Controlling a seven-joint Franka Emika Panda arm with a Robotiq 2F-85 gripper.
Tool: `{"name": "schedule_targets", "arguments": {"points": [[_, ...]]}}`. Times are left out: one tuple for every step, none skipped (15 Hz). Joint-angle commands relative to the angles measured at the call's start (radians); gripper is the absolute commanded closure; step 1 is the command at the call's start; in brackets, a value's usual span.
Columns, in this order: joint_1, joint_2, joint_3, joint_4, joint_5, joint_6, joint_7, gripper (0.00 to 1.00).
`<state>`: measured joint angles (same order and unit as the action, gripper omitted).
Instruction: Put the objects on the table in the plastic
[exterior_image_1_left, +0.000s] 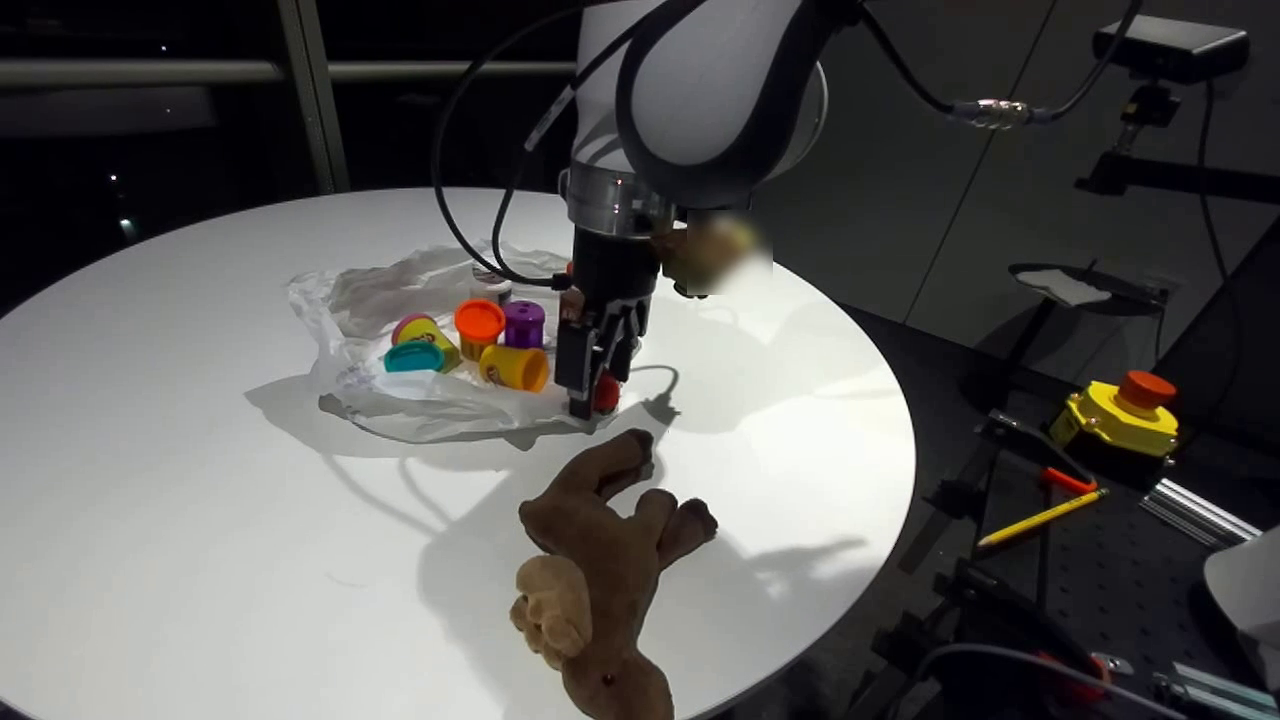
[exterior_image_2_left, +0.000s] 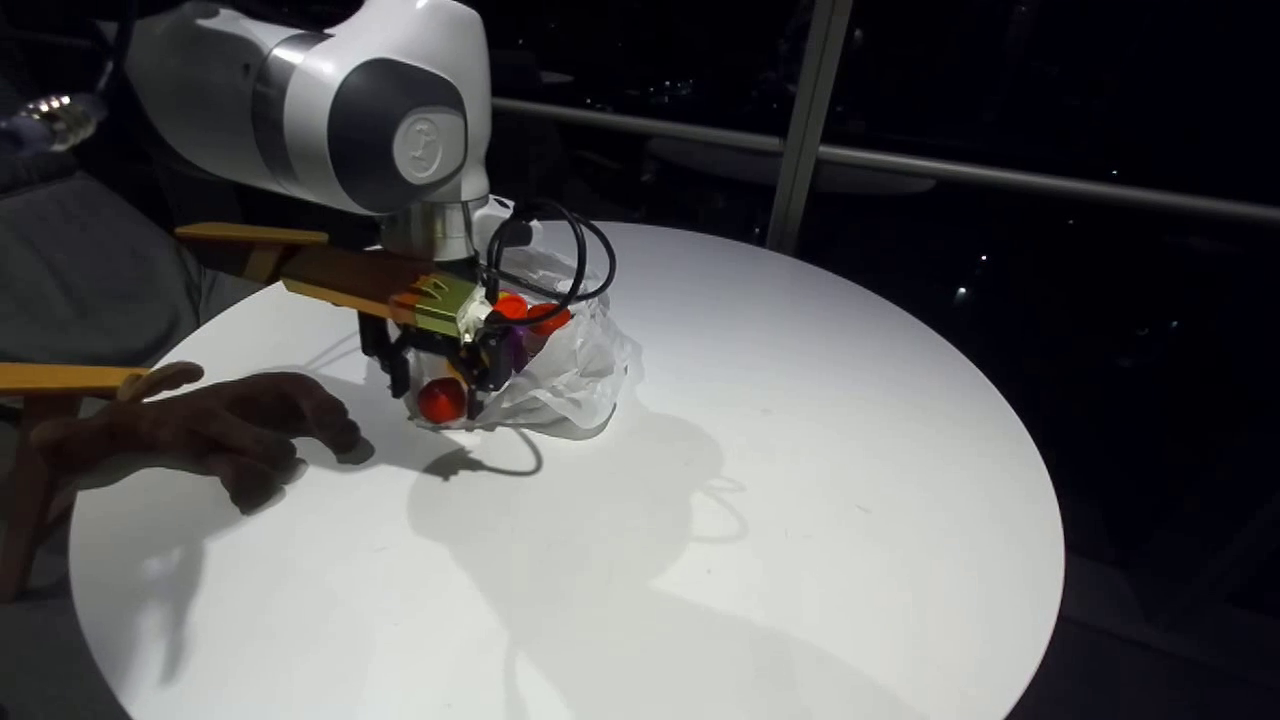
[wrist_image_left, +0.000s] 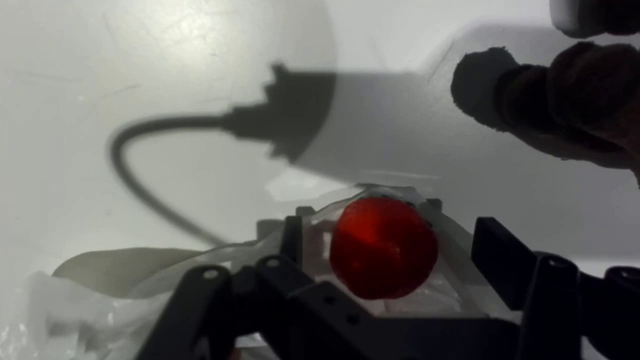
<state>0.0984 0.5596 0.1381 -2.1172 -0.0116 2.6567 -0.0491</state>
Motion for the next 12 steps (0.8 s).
{"name": "schedule_targets", "arguments": {"points": [[-0.013,0.005,0.012,0.024,0.019,-0.010,-0.024,0.49],[-0.013,0.000,0.011,0.019,0.019,-0.008,-0.024,0.57],[-0.011,-0.008,0.011,0.012,0.017,-0.004,-0.021,0.65],[-0.011,-0.014,0.011,0.008,0.018,-0.002,-0.020,0.73],[-0.008,-0.018,0.009,0.007,0.016,0.000,-0.016,0.77],[-0.007,-0.024,0.010,0.005,0.017,0.003,-0.014,0.73],[0.001,-0.035,0.007,0.004,0.013,0.008,-0.003,0.73],[0.012,-0.045,0.001,0.005,0.007,0.020,0.009,0.74],[0.020,-0.055,0.000,0.010,0.005,0.029,0.018,0.74],[0.035,-0.062,-0.009,0.015,-0.006,0.057,0.032,0.74],[0.051,-0.060,-0.020,0.032,-0.018,0.080,0.047,0.75],[0.064,-0.061,-0.026,0.044,-0.026,0.097,0.056,0.77]]}}
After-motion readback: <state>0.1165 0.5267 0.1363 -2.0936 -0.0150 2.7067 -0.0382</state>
